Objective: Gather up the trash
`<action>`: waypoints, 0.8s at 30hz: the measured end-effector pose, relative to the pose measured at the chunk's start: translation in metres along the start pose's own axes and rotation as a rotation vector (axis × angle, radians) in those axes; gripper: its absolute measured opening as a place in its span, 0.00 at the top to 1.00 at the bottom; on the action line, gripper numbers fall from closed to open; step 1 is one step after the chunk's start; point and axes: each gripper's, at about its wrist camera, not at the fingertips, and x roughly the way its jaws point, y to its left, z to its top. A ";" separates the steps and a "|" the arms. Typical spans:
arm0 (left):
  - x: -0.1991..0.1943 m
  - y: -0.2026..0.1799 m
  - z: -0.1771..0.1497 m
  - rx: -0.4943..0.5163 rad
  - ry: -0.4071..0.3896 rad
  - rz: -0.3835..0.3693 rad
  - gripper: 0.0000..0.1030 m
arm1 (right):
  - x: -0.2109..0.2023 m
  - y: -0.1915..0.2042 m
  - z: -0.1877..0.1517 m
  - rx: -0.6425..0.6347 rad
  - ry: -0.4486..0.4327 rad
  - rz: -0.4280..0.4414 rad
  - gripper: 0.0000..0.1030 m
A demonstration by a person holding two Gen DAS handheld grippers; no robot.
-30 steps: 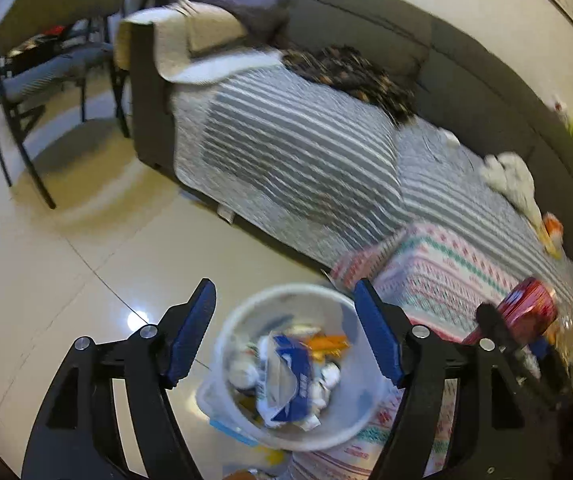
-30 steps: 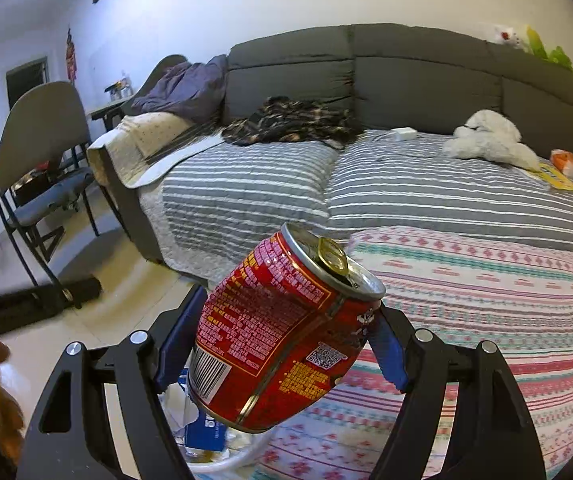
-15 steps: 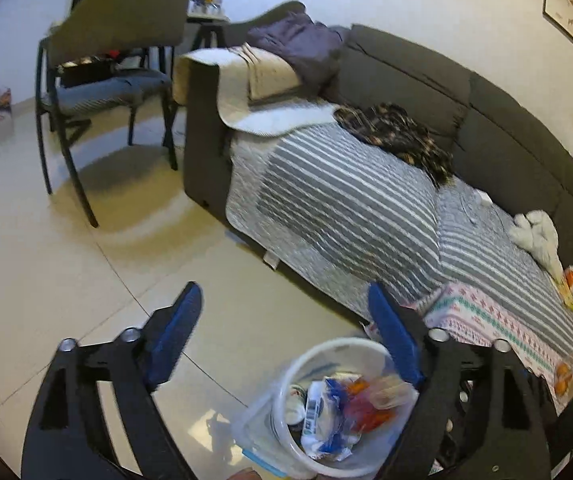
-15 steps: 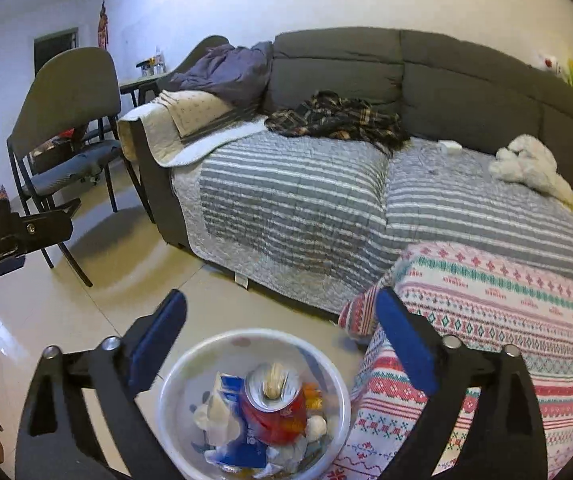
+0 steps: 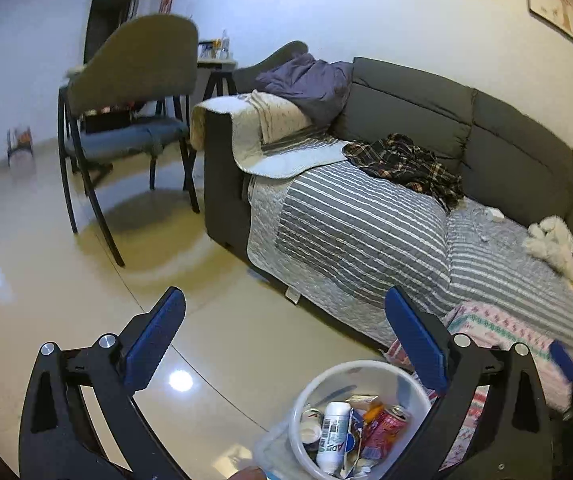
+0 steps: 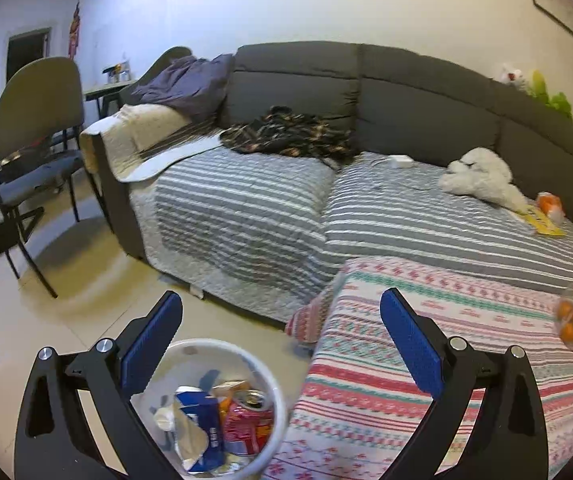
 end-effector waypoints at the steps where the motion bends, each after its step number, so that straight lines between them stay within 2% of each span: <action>1: -0.003 -0.009 -0.003 0.038 -0.016 0.020 0.07 | -0.002 -0.004 0.001 0.003 -0.004 -0.007 0.07; 5: -0.018 -0.036 -0.011 0.143 -0.090 0.069 0.07 | -0.016 -0.023 0.005 0.020 -0.028 -0.042 0.06; 11: -0.034 -0.063 -0.014 0.148 -0.119 0.015 0.07 | -0.039 -0.056 0.007 0.039 -0.069 -0.090 0.06; 15: -0.039 -0.087 -0.018 0.183 -0.109 0.009 0.07 | -0.053 -0.079 0.007 0.051 -0.099 -0.135 0.06; 21: -0.052 -0.116 -0.024 0.185 -0.099 -0.057 0.07 | -0.069 -0.120 0.004 0.086 -0.129 -0.196 0.06; 24: -0.060 -0.128 -0.027 0.178 -0.134 -0.082 0.07 | -0.077 -0.142 0.000 0.103 -0.143 -0.236 0.06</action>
